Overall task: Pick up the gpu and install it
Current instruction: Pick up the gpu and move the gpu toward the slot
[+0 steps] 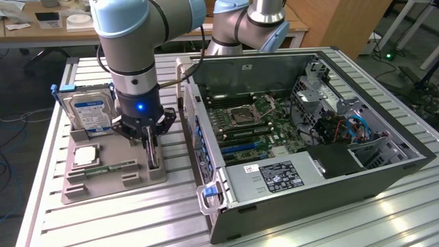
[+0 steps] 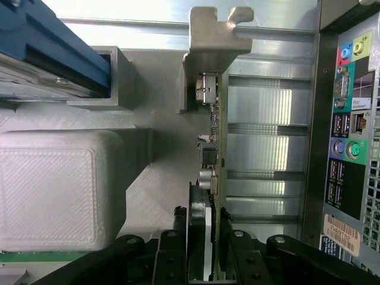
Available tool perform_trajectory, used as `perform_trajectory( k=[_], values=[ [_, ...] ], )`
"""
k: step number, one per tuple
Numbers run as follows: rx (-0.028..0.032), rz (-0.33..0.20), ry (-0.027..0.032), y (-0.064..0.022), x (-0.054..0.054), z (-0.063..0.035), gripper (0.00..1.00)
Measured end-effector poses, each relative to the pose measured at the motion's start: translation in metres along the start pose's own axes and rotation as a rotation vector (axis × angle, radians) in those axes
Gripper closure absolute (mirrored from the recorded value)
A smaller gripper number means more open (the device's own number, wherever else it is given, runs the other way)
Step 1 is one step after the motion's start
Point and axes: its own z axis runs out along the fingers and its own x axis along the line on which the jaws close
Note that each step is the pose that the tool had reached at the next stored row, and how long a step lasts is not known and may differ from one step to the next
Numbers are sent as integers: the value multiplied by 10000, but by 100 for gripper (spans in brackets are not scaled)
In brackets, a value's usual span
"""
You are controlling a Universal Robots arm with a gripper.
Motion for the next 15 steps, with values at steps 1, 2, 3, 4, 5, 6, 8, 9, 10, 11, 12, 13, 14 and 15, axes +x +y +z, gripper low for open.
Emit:
perform_trajectory(
  k=[1, 2, 3, 4, 5, 6, 8, 9, 10, 11, 12, 13, 14, 15],
  values=[
    [0, 1, 0, 0, 0, 0, 69],
    [1, 0, -1, 0, -3, 1, 69],
    [3, 0, -2, 0, -6, 2, 69],
    [5, -1, -1, 0, -9, 2, 69],
    [7, -2, 1, -1, -13, 2, 69],
    [7, -1, 1, -1, -13, 2, 69],
    [7, 0, 0, 0, -13, 2, 69],
    [7, 0, 0, 0, -14, 3, 69],
    [7, 0, 0, 0, -14, 2, 69],
    [8, 1, 0, 0, -14, 2, 71],
    [7, 0, 0, 0, -14, 2, 71],
    [6, 0, 1, 0, -14, 2, 72],
    [7, 0, 0, 0, -14, 2, 72],
    [6, 0, 1, 0, -14, 2, 72]
  ],
)
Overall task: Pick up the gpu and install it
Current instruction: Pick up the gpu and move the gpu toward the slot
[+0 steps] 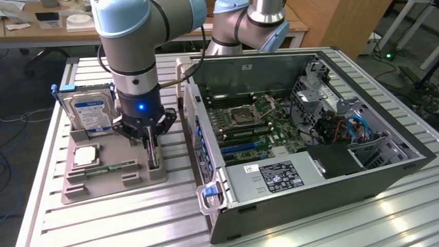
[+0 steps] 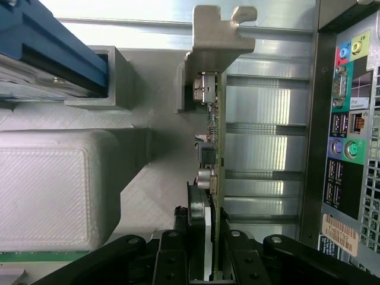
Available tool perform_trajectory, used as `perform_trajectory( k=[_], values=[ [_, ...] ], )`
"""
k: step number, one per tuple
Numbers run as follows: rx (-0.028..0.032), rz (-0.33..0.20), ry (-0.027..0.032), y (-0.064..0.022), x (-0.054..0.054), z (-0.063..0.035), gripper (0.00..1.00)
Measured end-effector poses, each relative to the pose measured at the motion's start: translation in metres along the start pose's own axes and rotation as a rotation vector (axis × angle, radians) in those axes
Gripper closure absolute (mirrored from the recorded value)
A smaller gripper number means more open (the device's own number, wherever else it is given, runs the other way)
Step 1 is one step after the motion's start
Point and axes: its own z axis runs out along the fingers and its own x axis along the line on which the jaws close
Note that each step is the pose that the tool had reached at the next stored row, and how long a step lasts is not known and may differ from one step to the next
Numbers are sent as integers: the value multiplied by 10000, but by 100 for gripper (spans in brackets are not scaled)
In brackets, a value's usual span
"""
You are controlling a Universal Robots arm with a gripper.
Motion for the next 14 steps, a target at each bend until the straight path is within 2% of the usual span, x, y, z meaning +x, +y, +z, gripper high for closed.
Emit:
perform_trajectory(
  k=[9, 14],
  values=[
    [-1, 0, -1, 0, -1, -2, 72],
    [-6, 0, -1, 0, -2, -82, 72]
  ],
)
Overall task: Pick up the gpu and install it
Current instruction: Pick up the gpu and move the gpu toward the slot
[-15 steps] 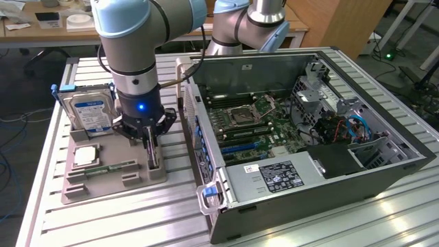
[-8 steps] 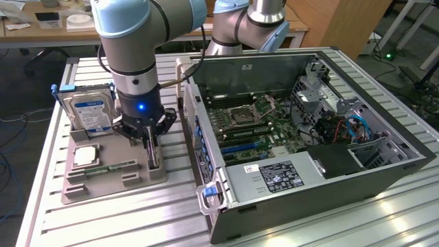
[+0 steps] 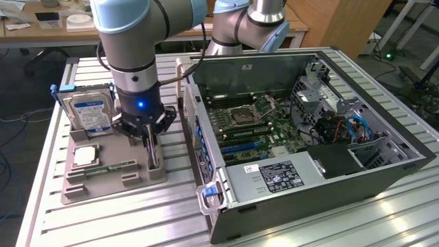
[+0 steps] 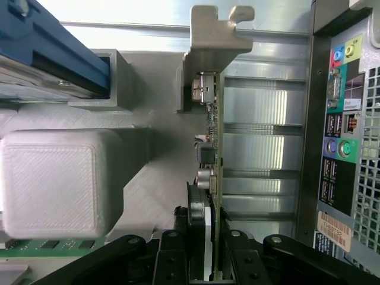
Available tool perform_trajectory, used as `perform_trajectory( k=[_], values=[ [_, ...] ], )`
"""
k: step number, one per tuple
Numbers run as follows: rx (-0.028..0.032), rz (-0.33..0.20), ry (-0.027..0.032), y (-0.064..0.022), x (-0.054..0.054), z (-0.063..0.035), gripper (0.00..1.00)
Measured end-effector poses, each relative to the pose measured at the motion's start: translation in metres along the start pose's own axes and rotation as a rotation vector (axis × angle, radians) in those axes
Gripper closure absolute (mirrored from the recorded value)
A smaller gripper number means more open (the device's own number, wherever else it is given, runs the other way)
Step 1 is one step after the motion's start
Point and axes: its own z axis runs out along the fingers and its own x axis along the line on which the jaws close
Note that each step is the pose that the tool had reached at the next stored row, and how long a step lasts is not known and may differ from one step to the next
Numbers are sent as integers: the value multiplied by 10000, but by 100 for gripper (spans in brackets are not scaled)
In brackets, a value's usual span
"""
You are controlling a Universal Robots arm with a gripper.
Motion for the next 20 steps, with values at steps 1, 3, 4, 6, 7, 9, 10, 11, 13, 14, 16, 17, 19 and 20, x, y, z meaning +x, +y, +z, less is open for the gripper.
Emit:
perform_trajectory(
  k=[1, 3, 4, 6, 7, 9, 10, 11, 13, 14, 16, 17, 19, 20],
  values=[
    [-1, -1, 0, 0, 0, -18, 72],
    [-1, -1, 0, -1, -1, -50, 72],
    [-5, 0, 0, 0, -1, -65, 72],
    [-17, 0, 0, -1, -2, -97, 72],
    [-22, 0, 0, -1, -3, -114, 72],
    [-33, 0, 0, -2, -3, -151, 72],
    [-42, -1, -1, -2, -4, -168, 72],
    [-46, 0, 0, -2, -4, -183, 72],
    [-49, 1, 0, -2, -5, -214, 72],
    [-48, 1, 0, -3, -5, -228, 72],
    [-52, 1, -1, -3, -6, -252, 72],
    [-53, 1, -1, -3, -6, -263, 72],
    [-58, 1, -1, -3, -6, -279, 72],
    [-60, 1, -1, -4, -7, -285, 72]
  ],
)
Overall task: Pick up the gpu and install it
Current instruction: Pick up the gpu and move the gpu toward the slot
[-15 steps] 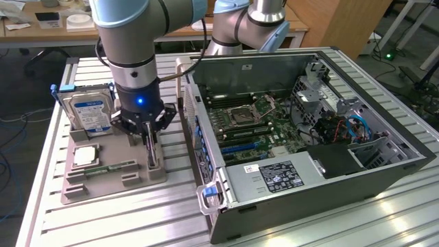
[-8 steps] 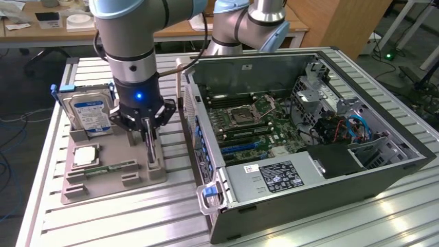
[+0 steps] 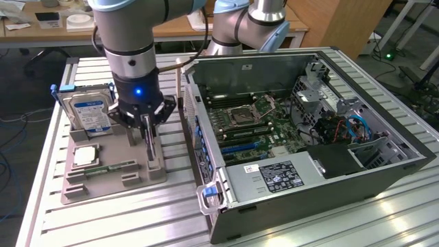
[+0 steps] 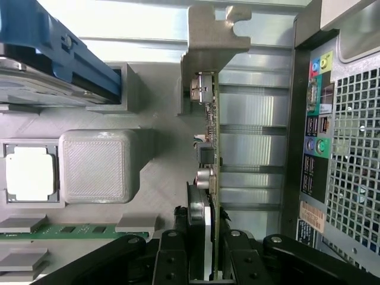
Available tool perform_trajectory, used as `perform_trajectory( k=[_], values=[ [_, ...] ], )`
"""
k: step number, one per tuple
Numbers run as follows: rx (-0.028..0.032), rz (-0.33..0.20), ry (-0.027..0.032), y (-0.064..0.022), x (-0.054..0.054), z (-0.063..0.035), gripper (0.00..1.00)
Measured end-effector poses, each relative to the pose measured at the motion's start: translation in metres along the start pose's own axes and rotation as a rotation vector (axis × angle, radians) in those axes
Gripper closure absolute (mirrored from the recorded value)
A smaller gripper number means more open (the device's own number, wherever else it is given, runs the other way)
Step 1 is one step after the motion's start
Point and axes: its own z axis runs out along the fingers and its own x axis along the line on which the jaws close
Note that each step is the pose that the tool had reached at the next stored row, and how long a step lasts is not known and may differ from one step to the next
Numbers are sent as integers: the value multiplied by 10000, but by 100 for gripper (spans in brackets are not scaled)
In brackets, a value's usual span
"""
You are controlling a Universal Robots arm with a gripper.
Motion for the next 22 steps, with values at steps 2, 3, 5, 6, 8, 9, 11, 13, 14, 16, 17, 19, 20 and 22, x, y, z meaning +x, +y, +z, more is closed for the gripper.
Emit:
perform_trajectory(
  k=[2, 3, 5, 6, 8, 9, 11, 13, 14, 16, 17, 19, 20, 22],
  values=[
    [-8, -1, -1, -2, -1, -11, 72],
    [-9, 0, 0, -3, 0, -19, 72],
    [-16, 0, -1, -4, -1, -32, 72],
    [-19, 0, 0, -5, -1, -40, 72],
    [-27, 0, 0, -7, -1, -56, 72],
    [-29, 1, 0, -7, -1, -65, 72],
    [-33, 1, -1, -8, -2, -88, 72],
    [-33, 0, -1, -8, -2, -108, 72],
    [-34, 1, -1, -8, -3, -117, 72],
    [-34, 1, -1, -8, -3, -140, 72],
    [-34, 0, -1, -8, -3, -154, 72],
    [-33, 1, 1, -8, -4, -180, 72],
    [-34, 1, 0, -8, -4, -192, 72],
    [-34, 0, -1, -8, -5, -217, 72]
  ],
)
